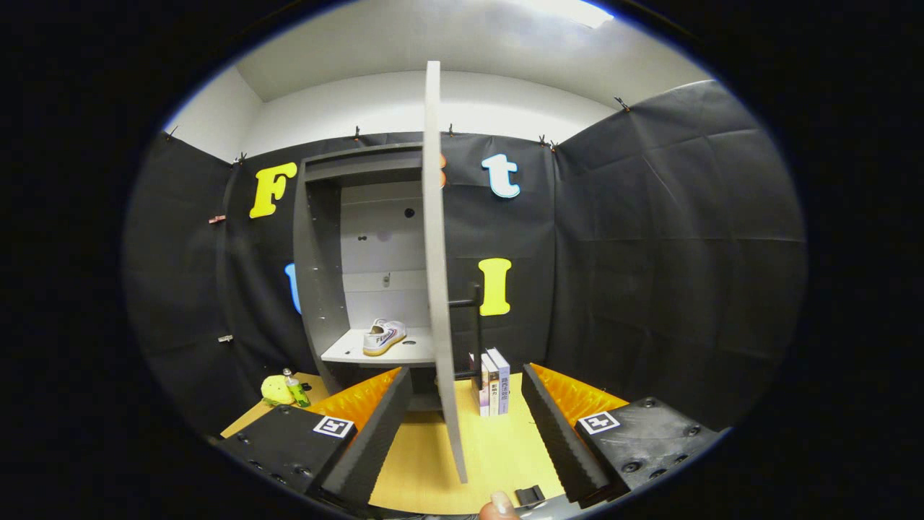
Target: Open the shoe cabinet door, grab the shoes and put them into the shoe cabinet, then close the shoe cabinet door.
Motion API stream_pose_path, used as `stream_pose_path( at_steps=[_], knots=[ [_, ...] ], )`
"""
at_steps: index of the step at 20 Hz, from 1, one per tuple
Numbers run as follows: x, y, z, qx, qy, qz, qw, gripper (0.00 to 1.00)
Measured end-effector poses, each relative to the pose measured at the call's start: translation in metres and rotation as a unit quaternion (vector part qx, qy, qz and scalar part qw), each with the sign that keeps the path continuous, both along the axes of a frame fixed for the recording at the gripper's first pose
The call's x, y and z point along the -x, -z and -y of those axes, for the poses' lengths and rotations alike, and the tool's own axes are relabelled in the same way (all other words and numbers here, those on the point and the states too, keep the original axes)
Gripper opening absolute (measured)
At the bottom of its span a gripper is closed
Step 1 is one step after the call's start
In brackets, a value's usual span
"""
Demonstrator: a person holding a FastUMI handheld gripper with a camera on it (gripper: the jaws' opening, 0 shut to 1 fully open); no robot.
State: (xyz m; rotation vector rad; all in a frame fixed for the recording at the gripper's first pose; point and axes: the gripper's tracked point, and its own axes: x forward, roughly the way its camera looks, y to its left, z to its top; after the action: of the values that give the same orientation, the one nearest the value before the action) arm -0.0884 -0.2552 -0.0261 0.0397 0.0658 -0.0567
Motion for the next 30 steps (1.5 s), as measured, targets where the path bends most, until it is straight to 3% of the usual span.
stream_pose_path(
  at_steps=[5, 12, 20, 30],
  knots=[
    [-0.033, 0.000, 0.026, -0.009, -0.005, -0.003, 1.000, 0.97],
    [-0.072, 0.005, 0.024, -0.020, -0.044, -0.013, 0.999, 0.96],
    [-0.072, 0.003, 0.014, -0.036, -0.065, -0.006, 0.997, 0.97],
    [-0.082, 0.015, -0.085, -0.044, -0.071, -0.003, 0.996, 0.97]
  ],
)
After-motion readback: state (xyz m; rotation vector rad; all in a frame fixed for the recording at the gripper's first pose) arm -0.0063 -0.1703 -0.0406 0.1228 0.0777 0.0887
